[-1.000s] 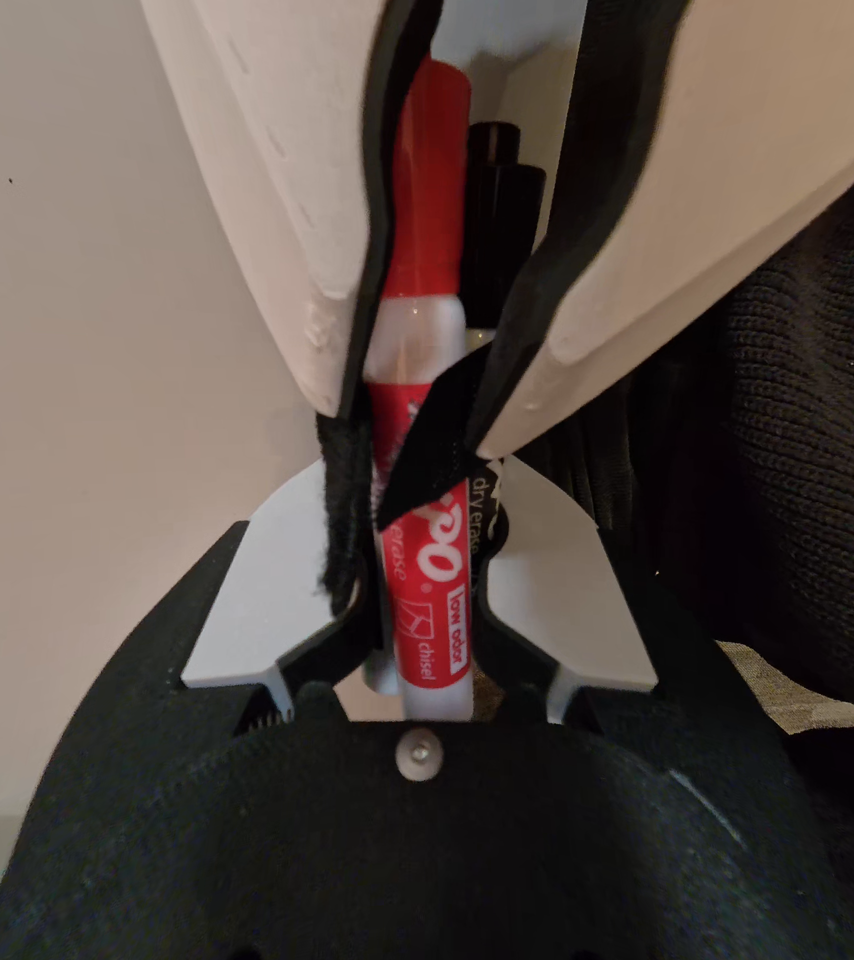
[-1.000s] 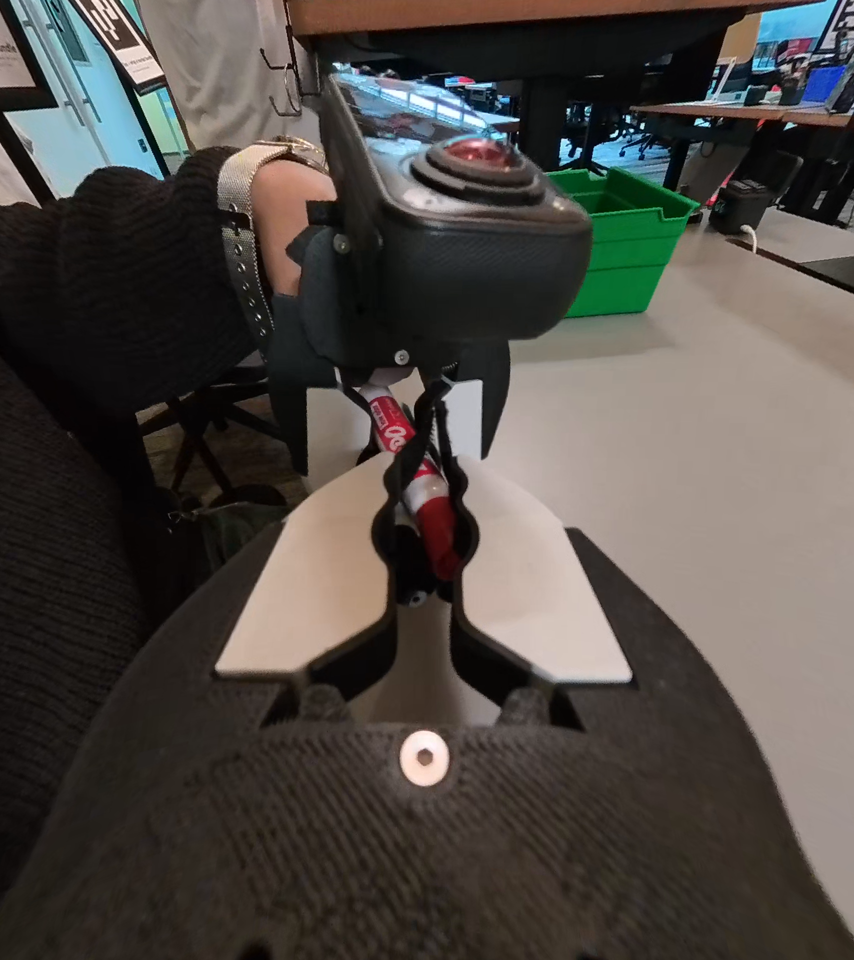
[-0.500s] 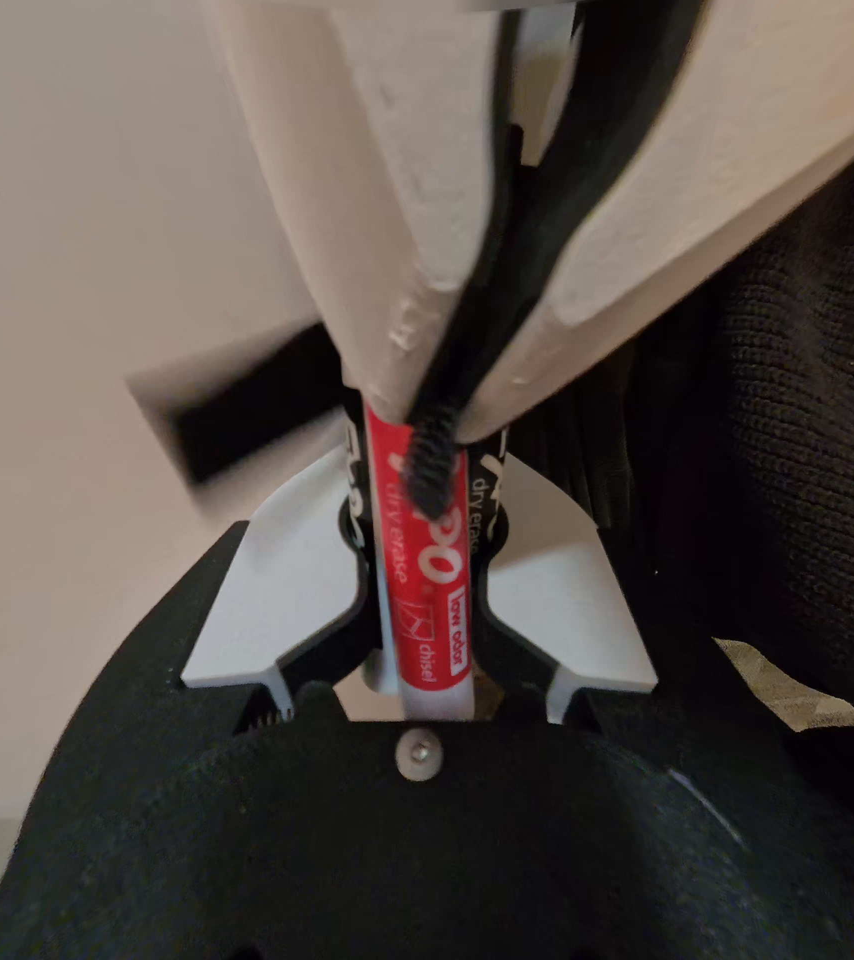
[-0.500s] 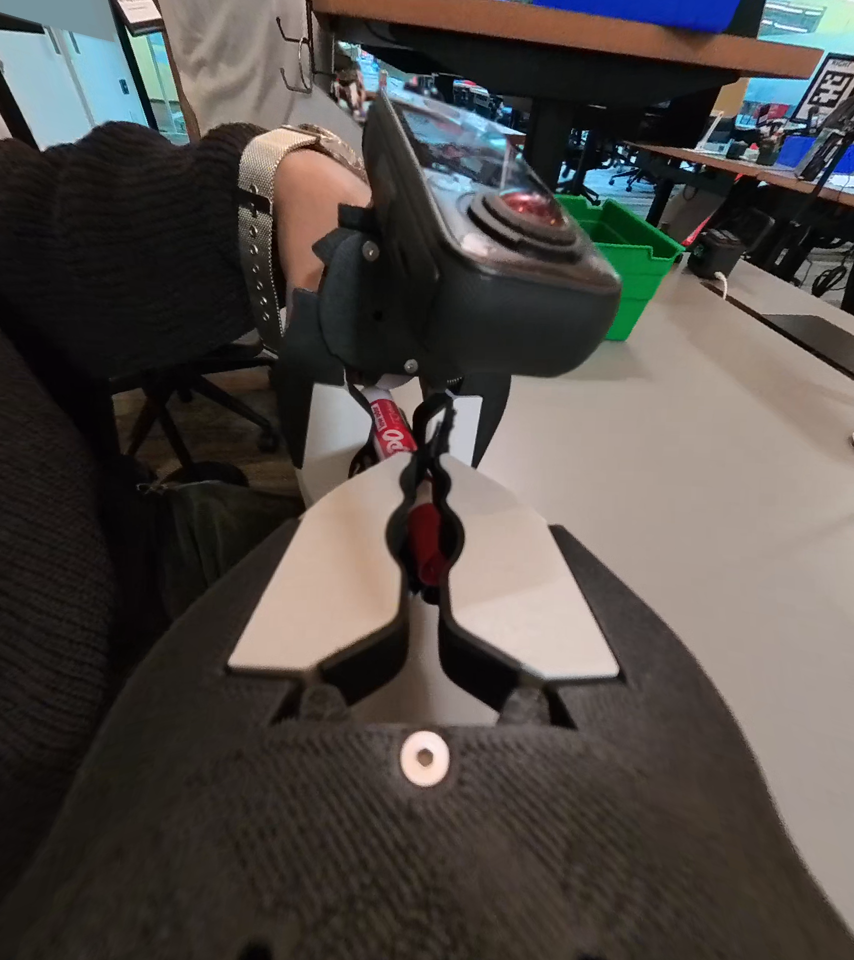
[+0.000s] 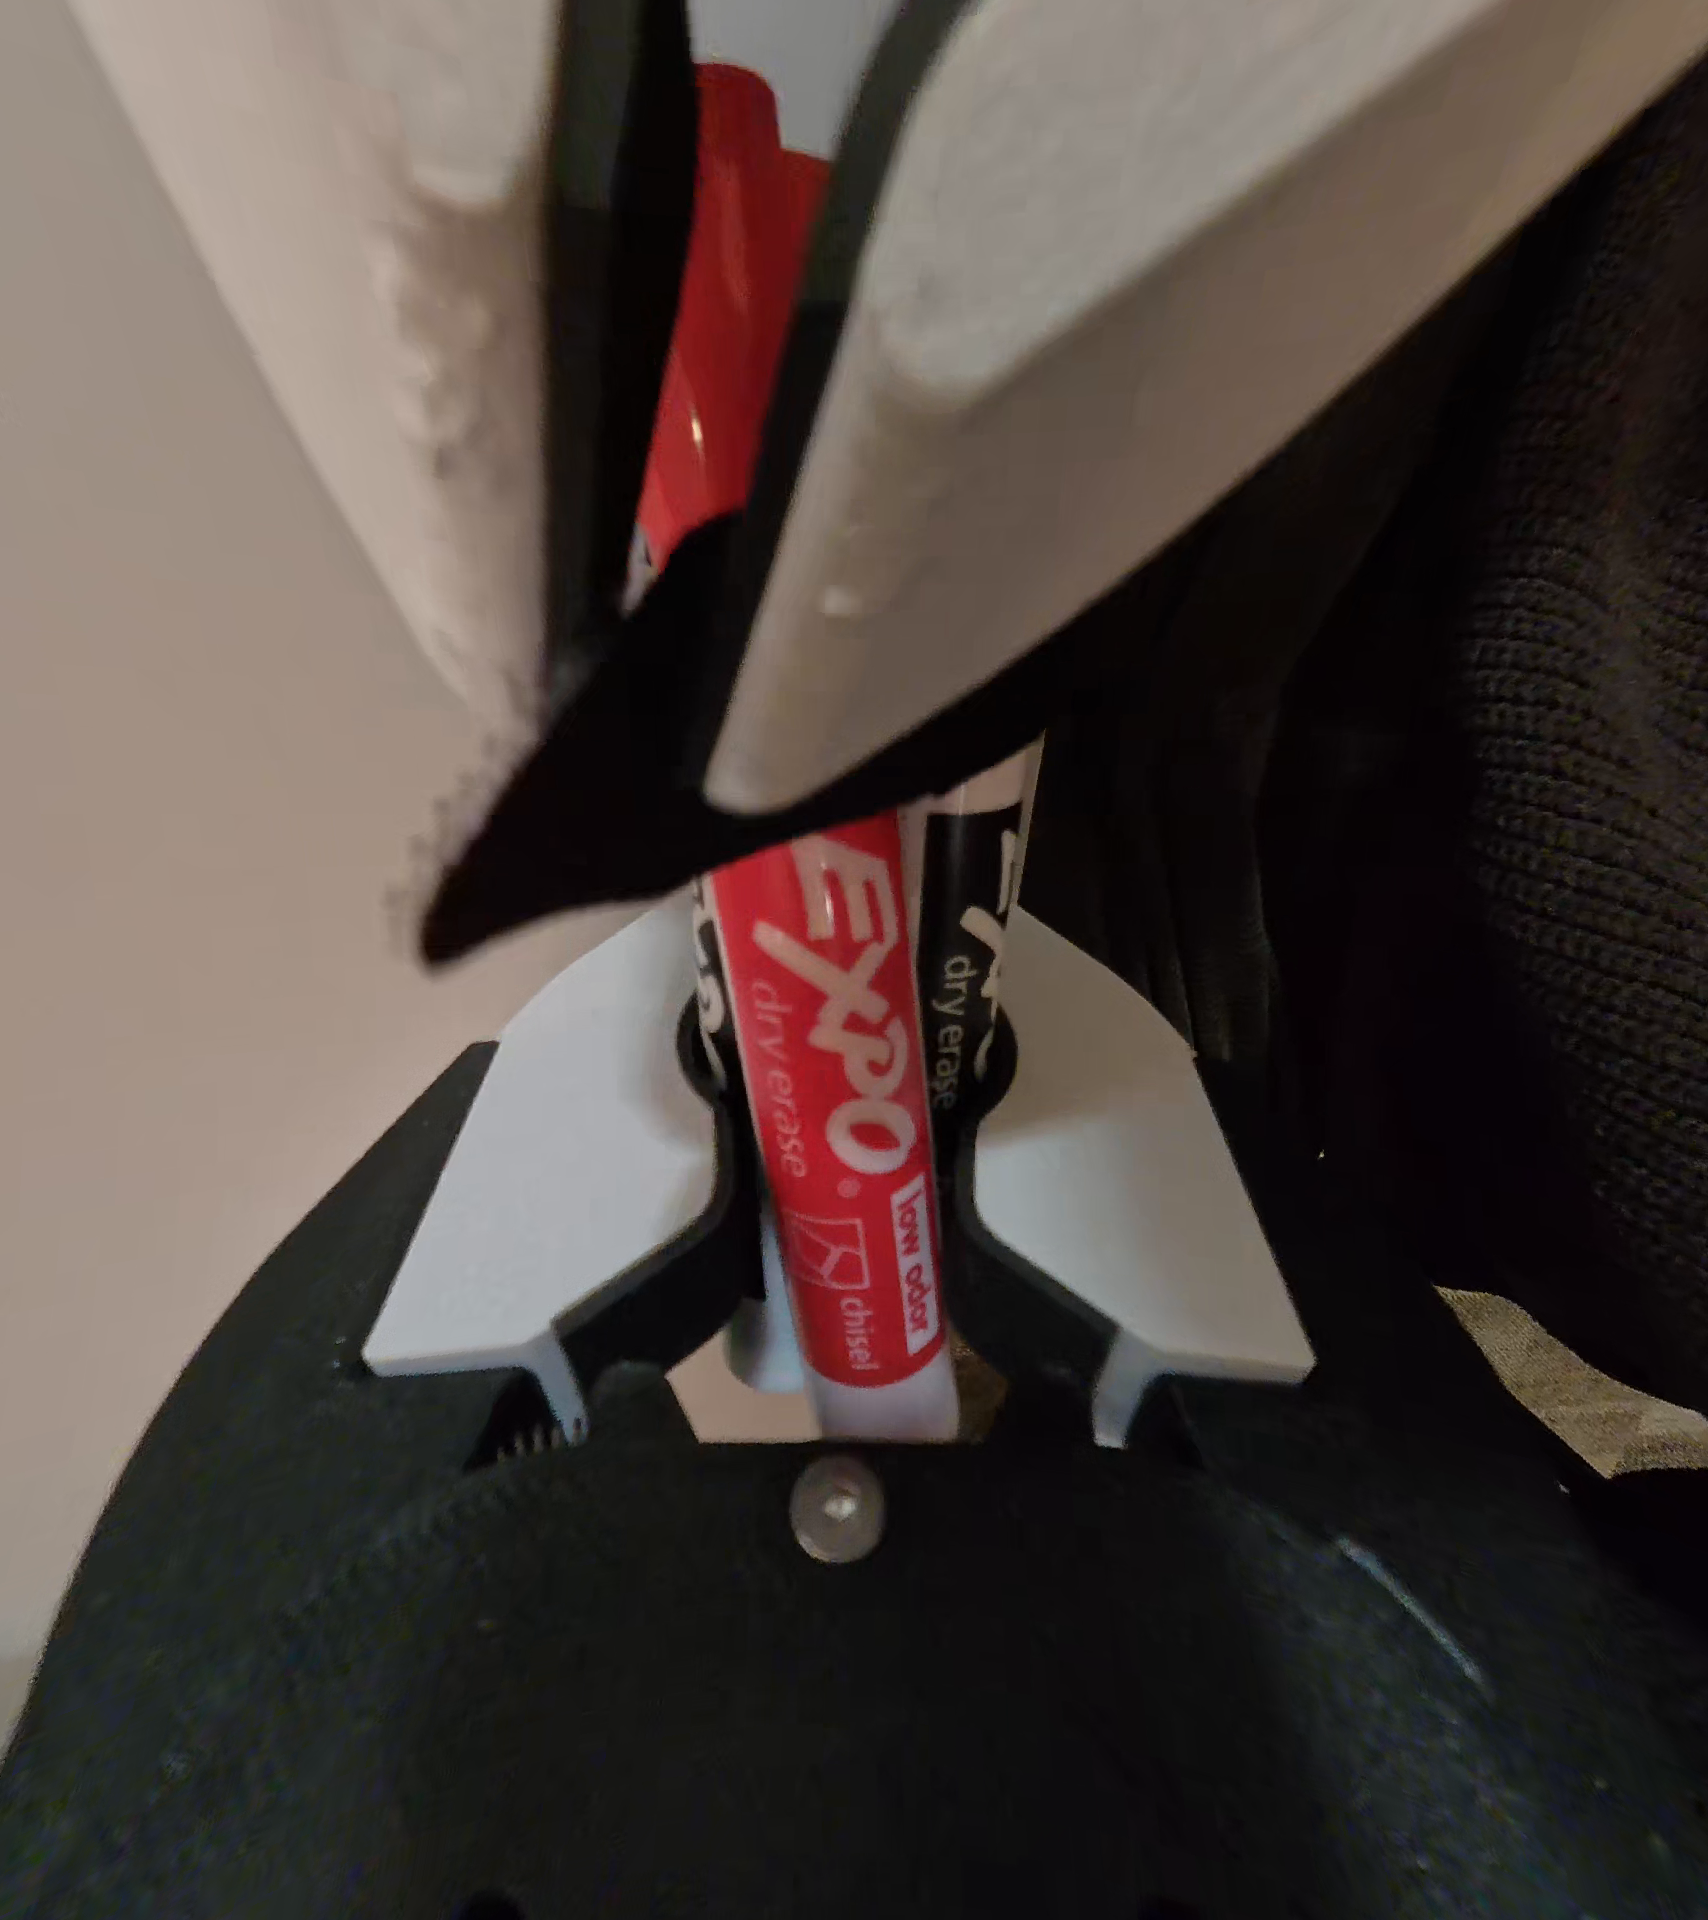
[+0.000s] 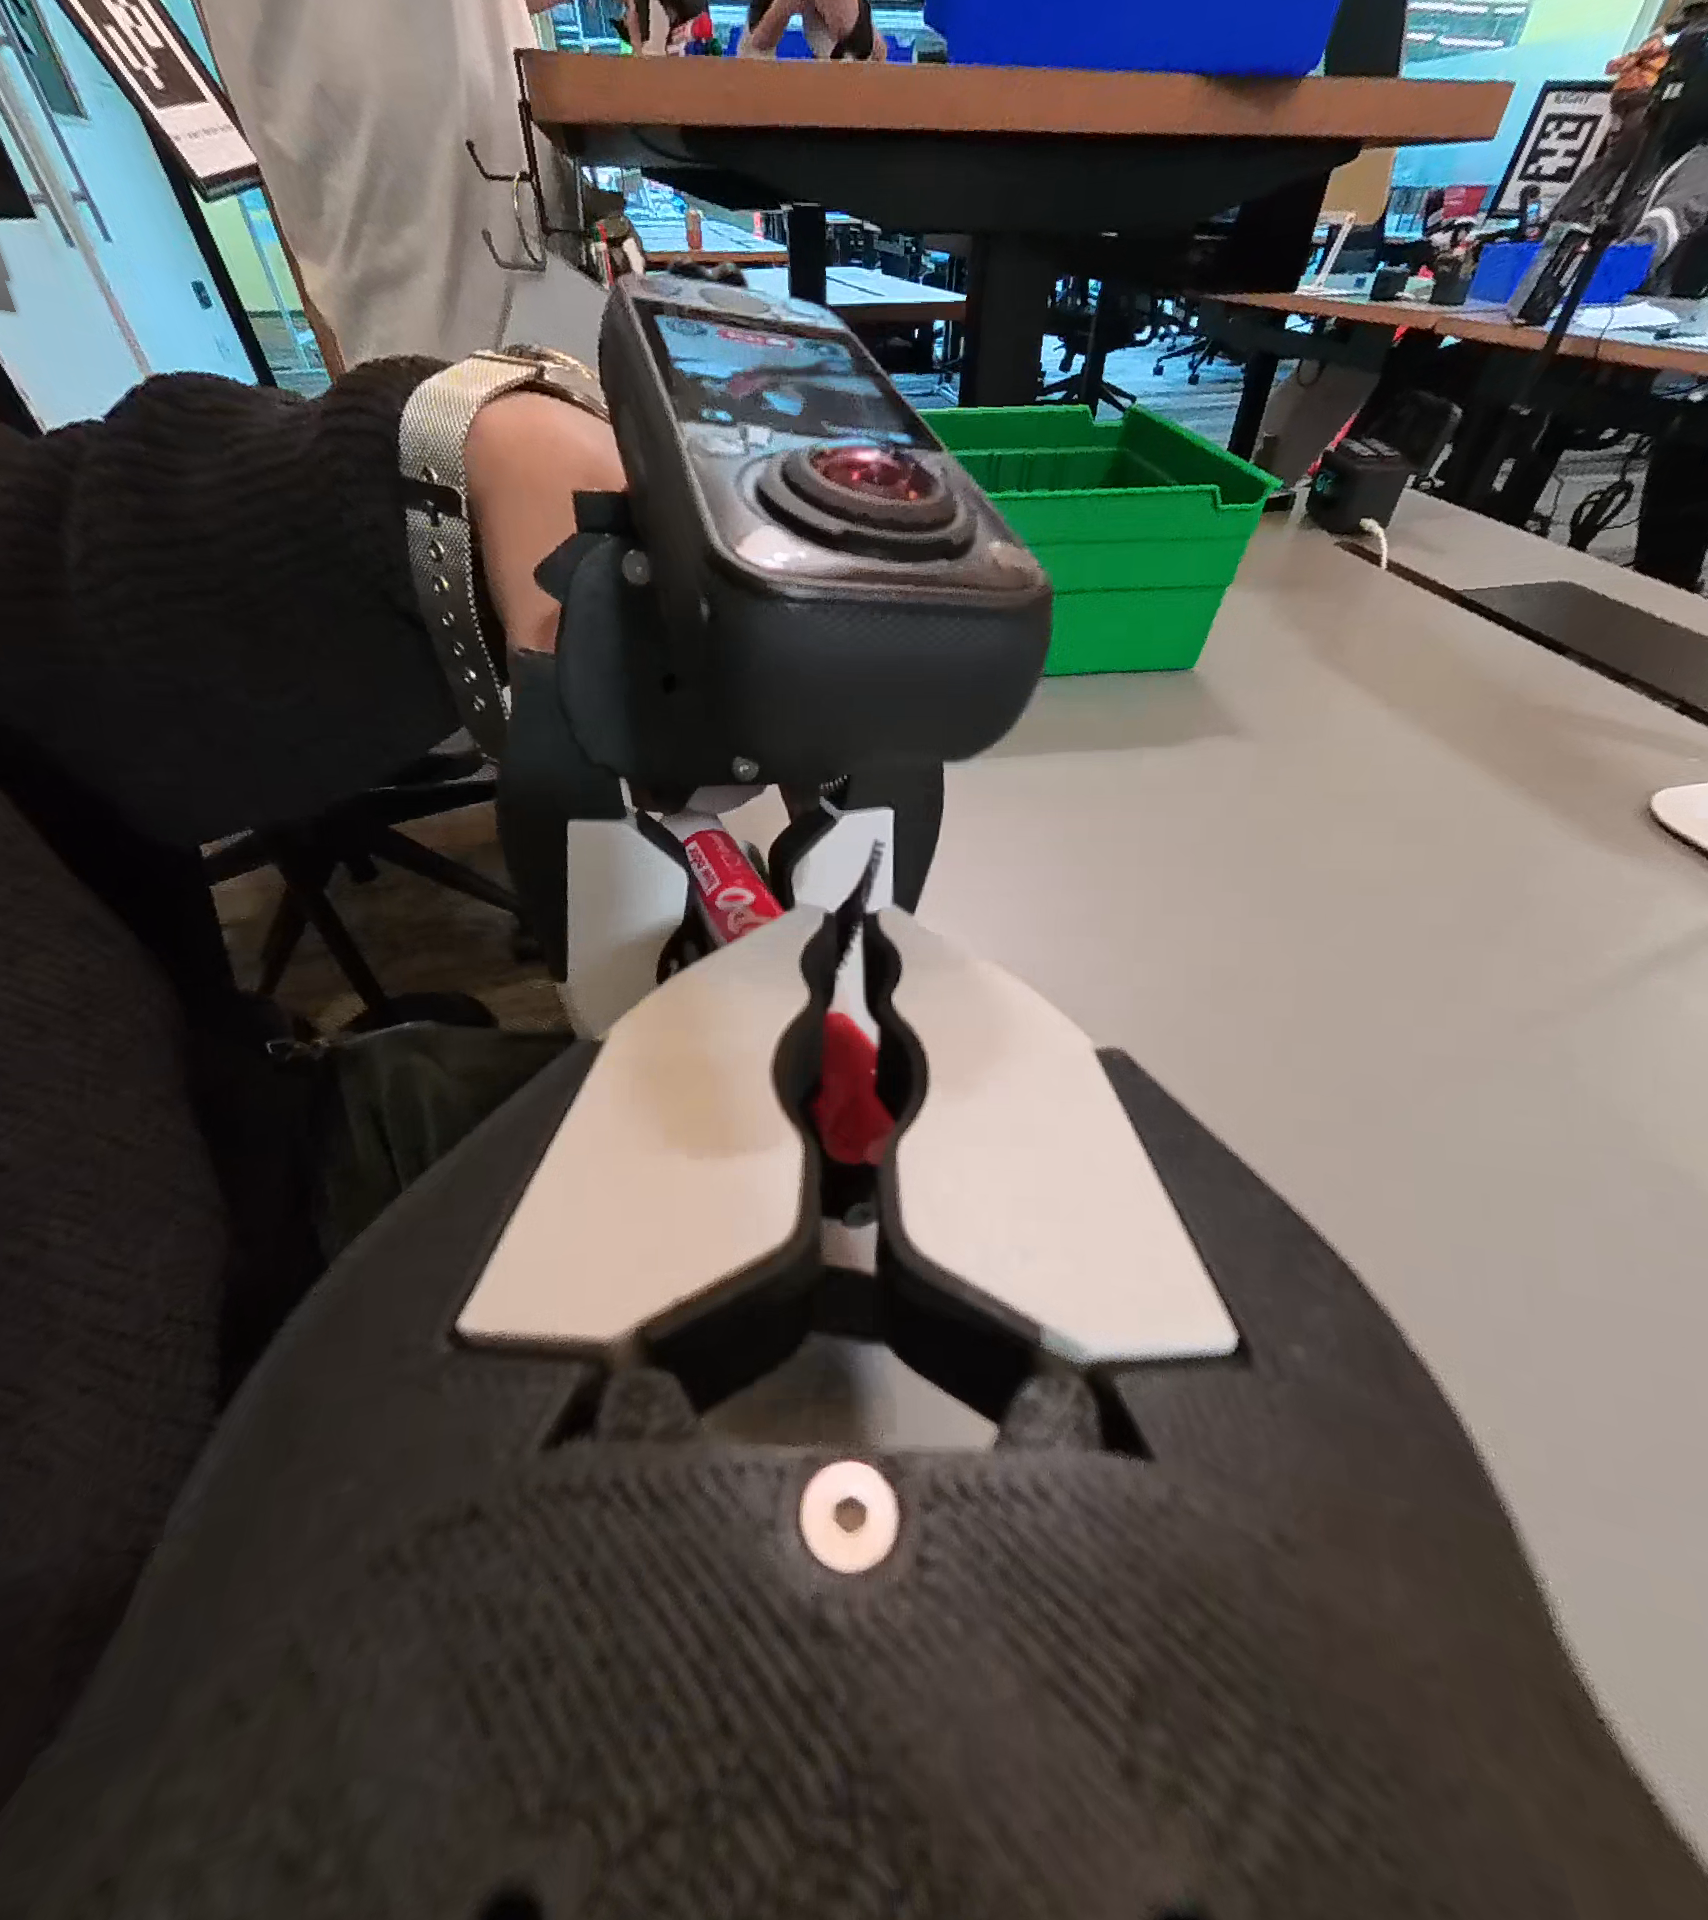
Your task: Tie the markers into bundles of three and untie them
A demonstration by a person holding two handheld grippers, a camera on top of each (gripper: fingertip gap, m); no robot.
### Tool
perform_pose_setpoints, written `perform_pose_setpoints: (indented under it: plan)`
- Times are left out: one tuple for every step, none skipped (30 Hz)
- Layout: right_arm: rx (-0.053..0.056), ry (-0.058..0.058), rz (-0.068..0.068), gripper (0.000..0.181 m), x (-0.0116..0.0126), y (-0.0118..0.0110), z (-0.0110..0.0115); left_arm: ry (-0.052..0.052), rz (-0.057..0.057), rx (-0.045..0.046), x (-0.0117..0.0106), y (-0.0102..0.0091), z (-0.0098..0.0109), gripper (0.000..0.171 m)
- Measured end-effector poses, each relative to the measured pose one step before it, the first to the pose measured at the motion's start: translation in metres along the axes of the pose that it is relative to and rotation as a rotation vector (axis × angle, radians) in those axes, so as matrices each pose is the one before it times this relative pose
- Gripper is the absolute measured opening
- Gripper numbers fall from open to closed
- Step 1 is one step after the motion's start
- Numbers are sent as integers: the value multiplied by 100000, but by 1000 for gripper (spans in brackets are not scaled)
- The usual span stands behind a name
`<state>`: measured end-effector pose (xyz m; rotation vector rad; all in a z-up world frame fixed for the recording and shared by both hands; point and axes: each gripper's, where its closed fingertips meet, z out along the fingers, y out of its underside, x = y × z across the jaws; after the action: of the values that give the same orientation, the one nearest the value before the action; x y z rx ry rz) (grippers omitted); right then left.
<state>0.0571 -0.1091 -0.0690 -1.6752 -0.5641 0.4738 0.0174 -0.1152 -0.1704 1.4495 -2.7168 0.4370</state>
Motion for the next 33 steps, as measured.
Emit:
perform_pose_setpoints:
  plan:
    - [197, 822, -834, 5, -7, -57, 129, 233, 193, -59, 36, -41, 105, 43]
    - [348, 816, -337, 4, 4, -109, 147, 484, 97, -84, 57, -34, 130, 43]
    - [532, 125, 826, 4, -41, -141, 164, 588, 174, -131, 74, -9, 134, 43]
    - [700, -1219, 1830, 3, -205, -161, 151, 166, 438, 201, 37, -61, 104, 44]
    - [615, -1764, 2237, 3, -247, -122, 142, 90, 400, 526, 22, -119, 46, 44]
    - [199, -869, 1752, 3, -115, -56, 104, 182, 249, 545, 42, -115, -7, 44]
    - [-27, 718, 964, 3, 103, -8, 49, -2, 67, 685, 27, -139, -69, 45]
    - [-303, 1904, 809, 4, 305, 17, 10, -172, 61, 453, -2, -78, -74, 44]
    - [-435, 2523, 1172, 4, 447, 12, -31, -130, 122, 9, -4, 11, -72, 43]
    - [-140, 2241, 1324, 4, 448, -21, -74, -90, 168, 11, 4, 34, -46, 44]
    - [1, 1998, 1399, 4, 456, -7, -116, 6, 153, 469, -3, -41, -55, 44]
    - [-223, 1010, 997, 5, 346, 29, -126, 291, -32, 642, 39, -85, -59, 44]
    - [-111, -622, 118, 5, 82, 47, -131, 58, -27, 286, 9, -61, -57, 44]
    - [421, -1302, -278, 6, -88, -23, -135, -449, 201, 33, -52, -12, -34, 44]
    - [906, -1253, -199, 6, -156, -109, -113, -142, 158, 32, 1, -4, -13, 44]
    - [956, -593, 59, 7, -100, -178, -104, -11, -22, 19, -17, 11, 5, 43]
    - [940, -494, 26, 7, -101, -218, -90, -379, 43, -12, -64, 23, 1, 43]
    - [955, -494, -104, 7, -99, -202, -80, -363, 2, -222, -75, 42, 18, 43]
    - [579, 118, 6, 8, 7, -136, -39, -758, 194, -380, -116, 73, 28, 43]
    - [-128, 367, 125, 8, 58, 13, 1, -1294, 370, -645, -163, 72, 23, 43]
    - [-735, 833, 396, 8, 150, 139, 30, -1534, 275, -1189, -169, 109, 15, 43]
    - [-1031, 879, 569, 8, 165, 216, 76, -1886, 204, -1802, -180, 164, 30, 44]
    - [-892, 51, 471, 11, 28, 228, 106, -1672, 328, -1809, -134, 145, 33, 44]
    - [-832, -158, 209, 14, -30, 192, 126, -540, 308, -967, 41, 41, 11, 44]
    - [-923, 792, -259, 16, 84, 148, 111, 513, 81, -50, 144, -66, 8, 44]
    - [-708, 1294, -723, 16, 122, 75, 55, 549, -15, 218, 110, -82, 9, 44]
    - [-370, 1147, -892, 17, 103, 16, -14, -465, 94, -166, -70, 28, 17, 44]
    - [-51, 1478, -553, 18, 178, -21, -111, -1057, 23, -384, -176, 94, 0, 44]
    - [-4, 2200, 70, 20, 326, -43, -183, -314, -497, -340, -136, 133, 9, 44]
    - [-334, 2628, 703, 23, 431, -23, -288, 143, -645, 59, -93, 109, 20, 44]
    - [-671, 2609, 1208, 25, 434, -11, -370, 271, -526, 223, -85, 124, 34, 44]
    - [-714, 2467, 1629, 29, 383, 1, -499, 146, -528, 60, -108, 138, 33, 44]
    - [-541, 2917, 2275, 33, 349, 67, -627, 156, -577, -73, -103, 143, 36, 43]
